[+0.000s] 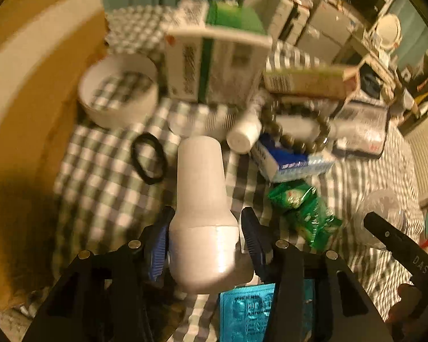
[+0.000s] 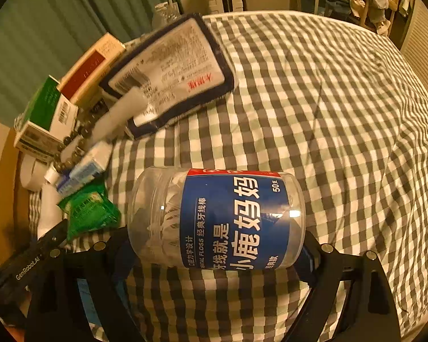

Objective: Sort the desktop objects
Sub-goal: 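Grasp the white cylinder with the left tool while the right tool grasps the clear floss jar, then carry the cylinder and floss jar into the cardboard box and open both tools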

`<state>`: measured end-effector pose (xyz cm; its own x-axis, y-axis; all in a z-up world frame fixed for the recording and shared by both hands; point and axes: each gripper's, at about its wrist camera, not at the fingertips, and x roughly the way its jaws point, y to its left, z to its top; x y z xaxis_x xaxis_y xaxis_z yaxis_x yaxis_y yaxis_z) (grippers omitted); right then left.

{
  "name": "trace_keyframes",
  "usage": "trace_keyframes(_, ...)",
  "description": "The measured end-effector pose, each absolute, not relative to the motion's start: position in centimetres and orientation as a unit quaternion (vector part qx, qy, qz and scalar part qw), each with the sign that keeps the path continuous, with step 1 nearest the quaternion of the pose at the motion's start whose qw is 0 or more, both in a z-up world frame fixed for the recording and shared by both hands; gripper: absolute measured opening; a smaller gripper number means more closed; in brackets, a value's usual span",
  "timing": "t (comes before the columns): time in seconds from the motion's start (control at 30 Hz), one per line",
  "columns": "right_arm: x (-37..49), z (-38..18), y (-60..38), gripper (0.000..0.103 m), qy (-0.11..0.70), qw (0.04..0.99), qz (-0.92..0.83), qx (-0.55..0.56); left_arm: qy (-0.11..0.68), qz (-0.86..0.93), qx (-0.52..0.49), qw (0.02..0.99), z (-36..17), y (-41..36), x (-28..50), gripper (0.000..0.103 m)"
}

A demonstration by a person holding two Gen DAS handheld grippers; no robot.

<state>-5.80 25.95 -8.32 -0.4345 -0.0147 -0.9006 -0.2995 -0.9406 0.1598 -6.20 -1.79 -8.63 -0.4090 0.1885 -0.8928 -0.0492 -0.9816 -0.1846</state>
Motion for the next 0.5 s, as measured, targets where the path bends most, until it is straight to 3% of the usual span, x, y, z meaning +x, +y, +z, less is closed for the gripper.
trace_keyframes(0.27, -3.7, -3.0, 23.9, 0.088, 0.17, 0.04, 0.855, -0.488, -0.049, 0.877, -0.473, 0.067, -1.9, -2.7, -3.4, 0.049)
trace_keyframes(0.5, -2.6, 2.5, 17.3, 0.088, 0.117, -0.027, 0.887, -0.445, -0.071, 0.909, -0.408, 0.056, 5.2, -5.2, -3.9, 0.049)
